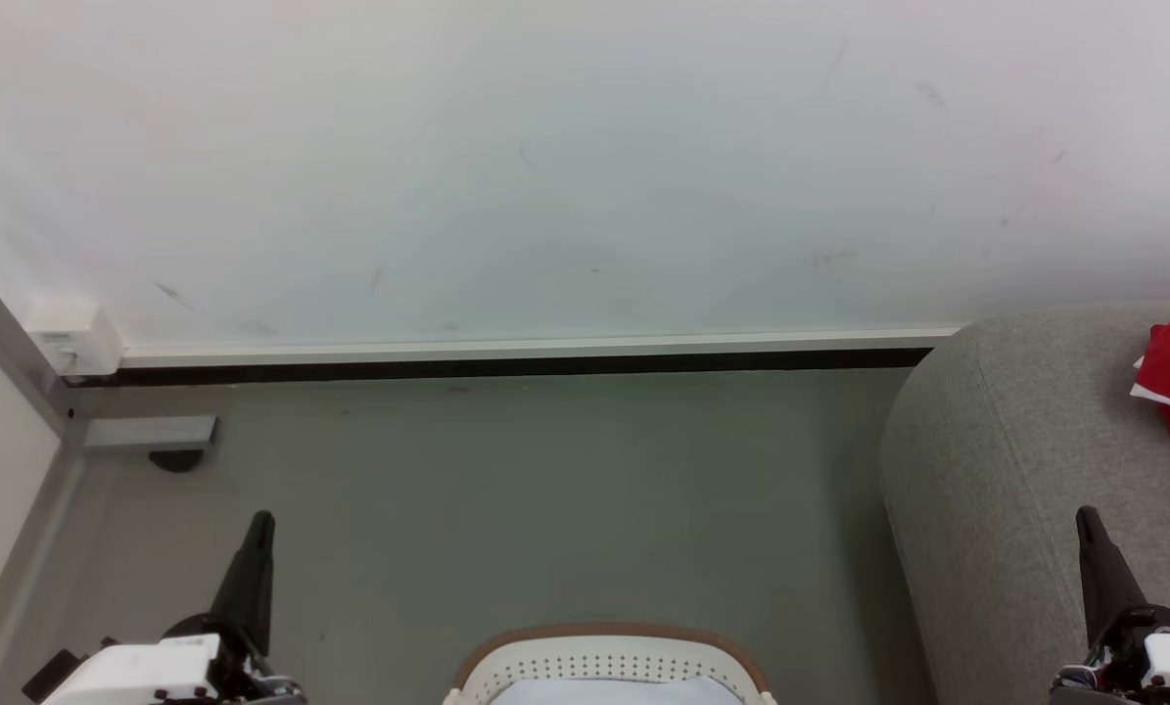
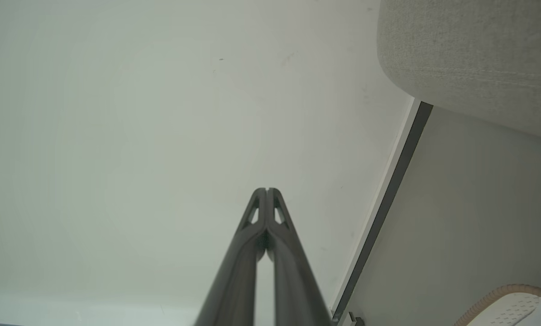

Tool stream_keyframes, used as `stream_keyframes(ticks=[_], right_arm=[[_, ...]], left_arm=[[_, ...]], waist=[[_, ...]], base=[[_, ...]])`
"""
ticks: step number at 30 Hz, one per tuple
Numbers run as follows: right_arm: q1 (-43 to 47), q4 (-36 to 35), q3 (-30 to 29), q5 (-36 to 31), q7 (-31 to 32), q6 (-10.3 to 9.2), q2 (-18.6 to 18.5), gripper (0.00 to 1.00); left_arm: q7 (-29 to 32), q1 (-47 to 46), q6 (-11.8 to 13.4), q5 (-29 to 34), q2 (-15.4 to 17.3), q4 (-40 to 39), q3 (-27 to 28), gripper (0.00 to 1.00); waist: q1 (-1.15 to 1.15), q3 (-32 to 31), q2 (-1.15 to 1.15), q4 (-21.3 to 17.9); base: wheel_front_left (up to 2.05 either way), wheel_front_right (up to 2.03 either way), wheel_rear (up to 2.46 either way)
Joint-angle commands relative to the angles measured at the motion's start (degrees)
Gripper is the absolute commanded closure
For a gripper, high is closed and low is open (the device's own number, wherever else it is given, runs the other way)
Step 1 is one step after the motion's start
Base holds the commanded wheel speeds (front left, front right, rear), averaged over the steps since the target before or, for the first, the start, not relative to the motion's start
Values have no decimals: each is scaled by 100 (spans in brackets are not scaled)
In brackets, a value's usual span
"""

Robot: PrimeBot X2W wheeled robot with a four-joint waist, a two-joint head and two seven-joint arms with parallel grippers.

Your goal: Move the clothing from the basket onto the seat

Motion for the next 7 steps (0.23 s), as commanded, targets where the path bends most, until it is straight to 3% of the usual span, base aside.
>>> stream_keyframes(ticks=[1, 7], right_arm=[[-28, -23, 0, 19, -11, -12, -47, 100], [-29, -31, 31, 55, -41, -12, -75, 100]], left_arm=[[22, -46, -30, -71, 9, -19, 15, 100], [22, -46, -30, -71, 9, -20, 14, 100]], waist=[[0, 0, 0, 0], [0, 0, 0, 0]], base=[[0, 0, 0], [0, 0, 0]])
